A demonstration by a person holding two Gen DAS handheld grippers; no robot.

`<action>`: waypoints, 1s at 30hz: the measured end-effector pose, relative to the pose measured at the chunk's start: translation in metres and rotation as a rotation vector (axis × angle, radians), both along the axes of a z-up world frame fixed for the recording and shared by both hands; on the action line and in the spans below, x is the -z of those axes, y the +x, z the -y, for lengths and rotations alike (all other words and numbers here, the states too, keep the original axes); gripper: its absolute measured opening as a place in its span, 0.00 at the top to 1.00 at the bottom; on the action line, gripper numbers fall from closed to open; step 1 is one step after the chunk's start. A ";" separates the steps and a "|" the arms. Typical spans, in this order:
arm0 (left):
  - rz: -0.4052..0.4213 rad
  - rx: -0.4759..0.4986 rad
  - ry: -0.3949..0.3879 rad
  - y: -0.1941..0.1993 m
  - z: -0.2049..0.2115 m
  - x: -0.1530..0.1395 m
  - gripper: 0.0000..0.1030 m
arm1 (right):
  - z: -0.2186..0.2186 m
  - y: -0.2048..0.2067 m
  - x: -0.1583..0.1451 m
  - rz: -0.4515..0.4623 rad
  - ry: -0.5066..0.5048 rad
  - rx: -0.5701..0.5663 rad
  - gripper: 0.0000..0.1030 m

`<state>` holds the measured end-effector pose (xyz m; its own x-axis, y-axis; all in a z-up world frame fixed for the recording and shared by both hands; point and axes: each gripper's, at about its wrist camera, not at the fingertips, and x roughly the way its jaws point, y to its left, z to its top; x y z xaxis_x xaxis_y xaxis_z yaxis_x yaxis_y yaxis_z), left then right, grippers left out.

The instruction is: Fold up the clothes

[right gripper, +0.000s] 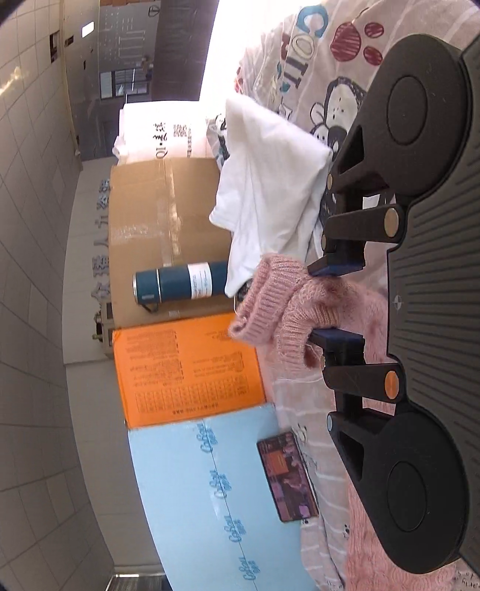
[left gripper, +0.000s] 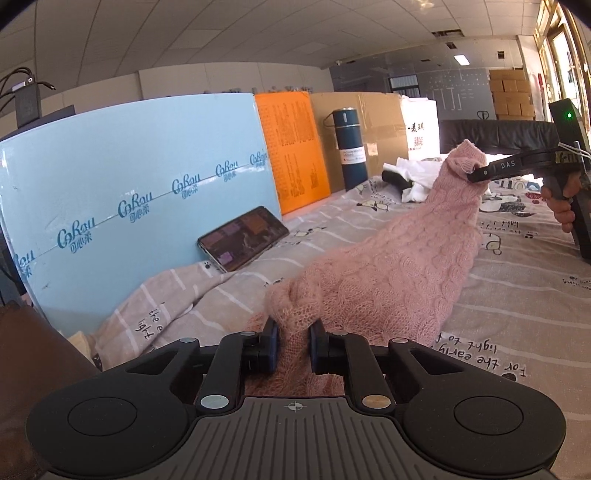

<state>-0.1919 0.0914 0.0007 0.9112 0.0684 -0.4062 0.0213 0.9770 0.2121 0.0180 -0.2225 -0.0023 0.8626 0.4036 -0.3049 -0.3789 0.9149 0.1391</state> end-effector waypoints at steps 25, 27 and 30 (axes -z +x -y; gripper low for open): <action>0.081 0.165 0.405 -0.075 0.088 0.025 0.87 | -0.118 -0.121 -0.029 0.419 -0.597 -1.035 0.06; 0.078 0.174 0.425 -0.077 0.089 0.027 0.87 | -0.127 -0.132 -0.032 0.442 -0.653 -1.097 0.07; 0.091 0.173 0.419 -0.080 0.088 0.027 0.87 | -0.133 -0.138 -0.025 0.391 -0.710 -1.166 0.34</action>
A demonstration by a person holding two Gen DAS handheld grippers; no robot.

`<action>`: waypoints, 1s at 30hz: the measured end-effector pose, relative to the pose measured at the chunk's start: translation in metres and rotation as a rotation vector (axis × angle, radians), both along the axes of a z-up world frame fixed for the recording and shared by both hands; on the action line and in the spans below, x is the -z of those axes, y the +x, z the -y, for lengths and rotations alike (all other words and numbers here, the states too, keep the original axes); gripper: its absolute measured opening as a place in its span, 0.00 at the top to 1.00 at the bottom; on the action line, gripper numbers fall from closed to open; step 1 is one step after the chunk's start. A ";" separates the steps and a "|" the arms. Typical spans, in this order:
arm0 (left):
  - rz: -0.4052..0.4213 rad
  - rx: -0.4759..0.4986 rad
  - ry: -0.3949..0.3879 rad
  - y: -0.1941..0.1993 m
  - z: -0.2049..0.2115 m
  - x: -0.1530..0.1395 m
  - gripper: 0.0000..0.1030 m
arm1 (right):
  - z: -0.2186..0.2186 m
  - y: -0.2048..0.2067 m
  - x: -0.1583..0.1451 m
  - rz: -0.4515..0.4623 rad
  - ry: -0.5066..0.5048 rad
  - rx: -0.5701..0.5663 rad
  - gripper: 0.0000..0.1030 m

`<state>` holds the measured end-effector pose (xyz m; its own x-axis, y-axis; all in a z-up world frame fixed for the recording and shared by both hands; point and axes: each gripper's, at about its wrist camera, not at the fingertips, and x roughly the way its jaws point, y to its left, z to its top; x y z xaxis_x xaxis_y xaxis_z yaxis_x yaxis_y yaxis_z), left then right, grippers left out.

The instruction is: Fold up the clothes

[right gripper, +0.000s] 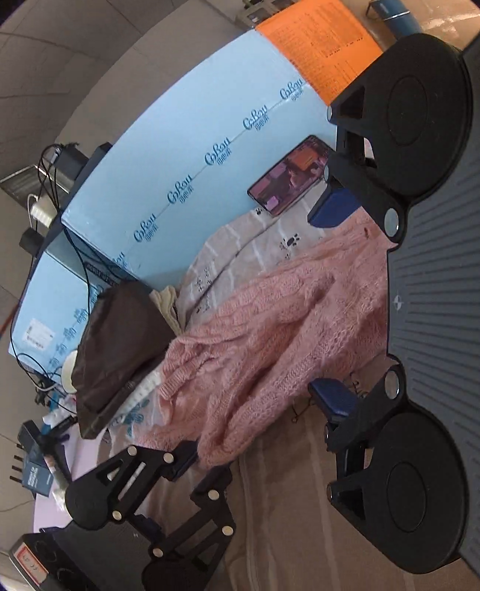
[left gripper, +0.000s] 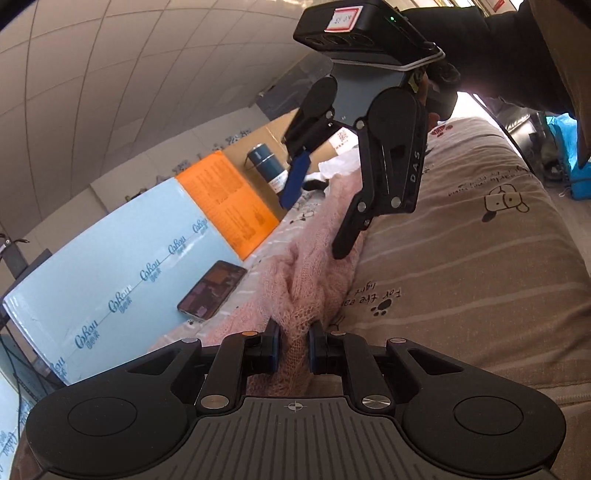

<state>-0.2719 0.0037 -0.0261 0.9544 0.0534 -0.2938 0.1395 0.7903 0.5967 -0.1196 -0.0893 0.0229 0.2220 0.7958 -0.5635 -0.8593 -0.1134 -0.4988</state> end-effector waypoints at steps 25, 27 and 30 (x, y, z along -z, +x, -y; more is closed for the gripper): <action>-0.139 0.179 -0.438 -0.036 -0.054 -0.036 0.20 | 0.147 -0.023 0.019 -0.501 0.411 0.208 0.34; -0.061 0.087 -0.515 -0.035 -0.070 -0.042 0.19 | 0.167 0.001 0.015 -0.537 0.528 0.363 0.30; 0.015 -0.147 -0.617 -0.021 -0.098 -0.045 0.19 | 0.193 0.047 0.014 -0.599 0.679 0.678 0.23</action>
